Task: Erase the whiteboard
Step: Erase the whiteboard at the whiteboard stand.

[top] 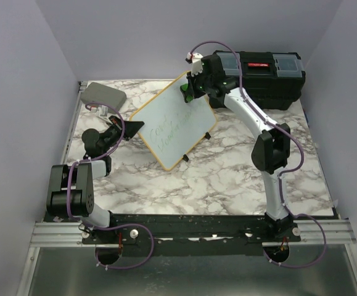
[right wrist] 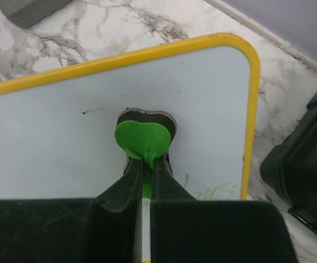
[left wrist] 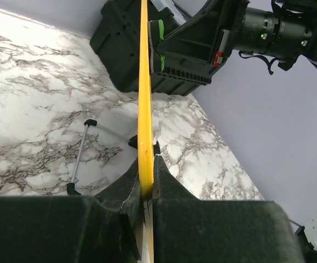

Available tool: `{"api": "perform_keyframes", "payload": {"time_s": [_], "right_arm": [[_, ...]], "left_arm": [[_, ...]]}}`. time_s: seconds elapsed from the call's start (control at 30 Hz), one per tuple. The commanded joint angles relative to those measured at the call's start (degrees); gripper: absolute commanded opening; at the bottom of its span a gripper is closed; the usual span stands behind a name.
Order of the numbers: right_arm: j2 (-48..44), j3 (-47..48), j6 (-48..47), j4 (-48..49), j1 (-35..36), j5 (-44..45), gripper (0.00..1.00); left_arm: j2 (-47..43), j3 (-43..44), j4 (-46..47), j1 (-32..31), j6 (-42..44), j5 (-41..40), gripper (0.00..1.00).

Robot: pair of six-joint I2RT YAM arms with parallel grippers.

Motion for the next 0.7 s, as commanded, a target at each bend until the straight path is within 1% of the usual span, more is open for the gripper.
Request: {"api": "perform_keyframes", "payload": {"time_s": [0.0, 0.07, 0.13, 0.2, 0.3, 0.37, 0.43, 0.53, 0.6, 0.67], "right_arm": [[0.07, -3.09, 0.39, 0.93, -1.30, 5.40, 0.01], [-0.51, -4.03, -1.09, 0.40, -1.76, -0.93, 0.01], [-0.96, -4.47, -4.24, -1.52, -2.00, -10.77, 0.01], [-0.93, -4.30, -6.46, -3.48, -2.00, -17.06, 0.01], [-0.99, -4.70, -7.71, -4.43, -2.06, -20.12, 0.01], [-1.10, -5.07, -7.25, -3.90, -2.00, -18.74, 0.01], [-1.14, -5.25, -4.47, -2.10, -2.06, -12.58, 0.01], [-1.17, -5.40, 0.48, 1.35, -2.49, -0.93, 0.01], [-1.02, -4.89, 2.22, 2.17, -2.89, 3.31, 0.01], [-0.82, -4.36, 2.73, 2.38, -3.14, 5.75, 0.01]], "left_arm": [[-0.06, 0.28, 0.78, -1.07, 2.61, 5.07, 0.00], [-0.15, 0.27, 0.67, -1.07, 2.56, 5.06, 0.00], [-0.16, 0.35, 0.67, -1.02, 2.60, 5.11, 0.00], [-0.10, 0.35, 0.75, -1.07, 2.52, 5.11, 0.00], [-0.06, 0.31, 0.86, -1.07, 2.46, 5.10, 0.00], [-0.19, 0.27, 0.94, -1.07, 2.51, 5.11, 0.00], [-0.19, 0.23, 0.96, -1.07, 2.46, 5.10, 0.00], [-0.22, 0.21, 1.02, -1.07, 2.39, 5.10, 0.00], [-0.28, 0.18, 1.03, -1.07, 2.38, 5.06, 0.00], [-0.26, 0.16, 1.05, -1.07, 2.43, 5.08, 0.00]]}}
